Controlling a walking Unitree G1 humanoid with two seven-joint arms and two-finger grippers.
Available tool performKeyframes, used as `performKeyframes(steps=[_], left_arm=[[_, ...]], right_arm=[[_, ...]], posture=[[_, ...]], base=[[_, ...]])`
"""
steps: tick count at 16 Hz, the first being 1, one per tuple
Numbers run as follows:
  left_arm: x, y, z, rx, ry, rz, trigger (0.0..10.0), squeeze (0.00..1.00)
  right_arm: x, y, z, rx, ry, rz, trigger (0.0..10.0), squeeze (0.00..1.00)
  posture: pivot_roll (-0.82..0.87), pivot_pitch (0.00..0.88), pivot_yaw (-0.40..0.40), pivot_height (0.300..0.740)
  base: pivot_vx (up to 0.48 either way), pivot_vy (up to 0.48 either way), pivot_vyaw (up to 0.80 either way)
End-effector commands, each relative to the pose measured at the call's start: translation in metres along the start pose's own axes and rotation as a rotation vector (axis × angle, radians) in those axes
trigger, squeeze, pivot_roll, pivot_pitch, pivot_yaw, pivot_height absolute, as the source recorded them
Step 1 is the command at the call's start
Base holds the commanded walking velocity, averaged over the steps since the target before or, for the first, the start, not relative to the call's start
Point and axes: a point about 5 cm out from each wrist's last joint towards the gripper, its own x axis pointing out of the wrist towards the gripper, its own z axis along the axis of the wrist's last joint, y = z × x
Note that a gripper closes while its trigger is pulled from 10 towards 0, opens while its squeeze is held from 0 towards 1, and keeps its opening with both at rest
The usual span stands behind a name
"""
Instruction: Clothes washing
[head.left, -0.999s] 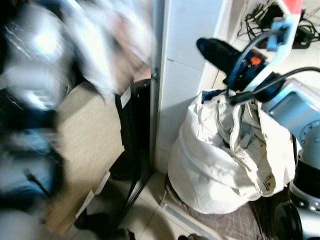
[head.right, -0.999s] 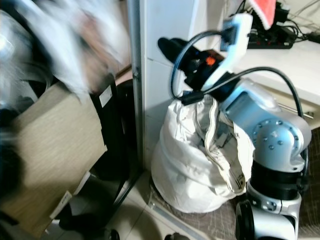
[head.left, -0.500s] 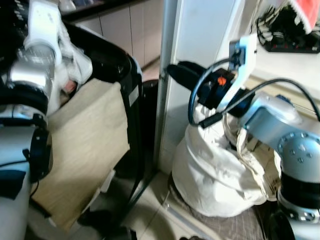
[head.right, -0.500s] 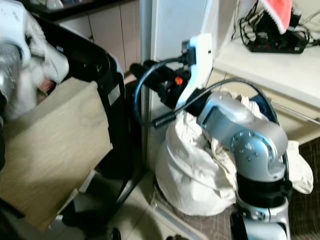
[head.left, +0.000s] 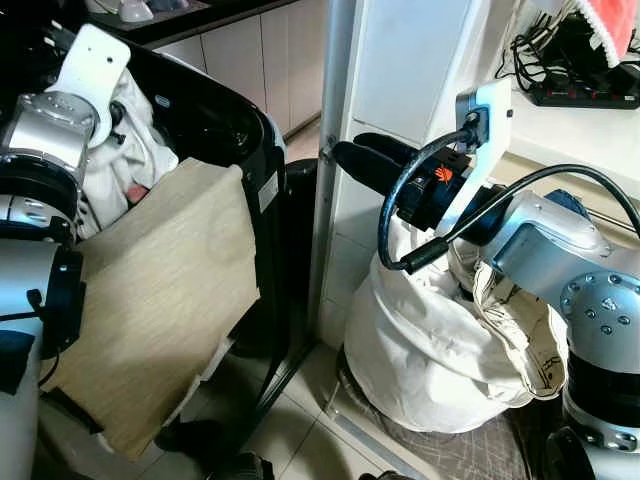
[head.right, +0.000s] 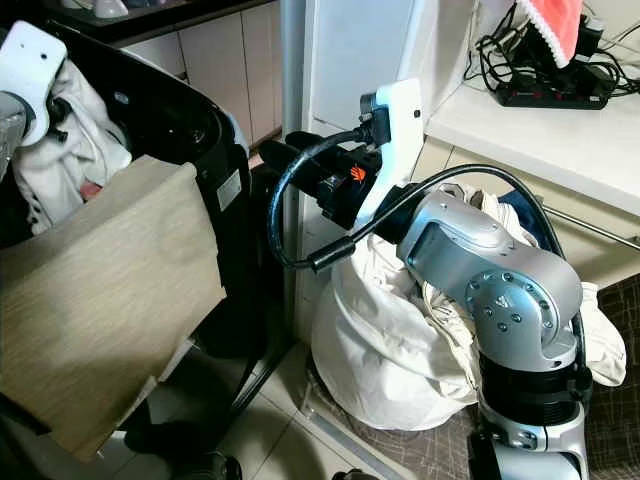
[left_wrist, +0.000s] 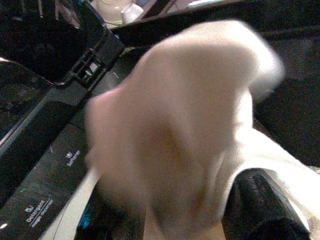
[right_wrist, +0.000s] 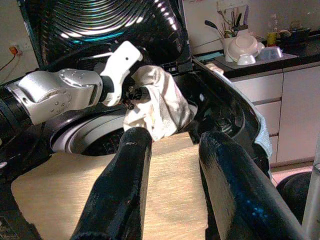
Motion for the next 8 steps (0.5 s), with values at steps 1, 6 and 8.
performKeyframes(steps=[1,6,8], left_arm=[[-0.003,0.009,0.006,0.007,0.000,0.008,10.0,1.00],[-0.003,0.009,-0.004,0.032,0.053,-0.062,10.0,1.00],[-0.003,0.007,0.002,0.010,-0.001,-0.069,10.0,1.00]], right_arm=[[0.000,0.000,0.002,-0.014,0.007,0.006,10.0,0.00],[-0.002,-0.003,0.000,-0.012,0.017,-0.010,10.0,0.00],[-0.004,-0.012,0.000,-0.018,0.013,-0.097,10.0,0.00]], posture=[[-0.06,0.017,-0.014,0.740],[-0.06,0.017,-0.013,0.740],[-0.06,0.017,-0.016,0.740]], base=[[0.000,0.000,0.00],[0.000,0.000,0.00],[0.000,0.000,0.00]])
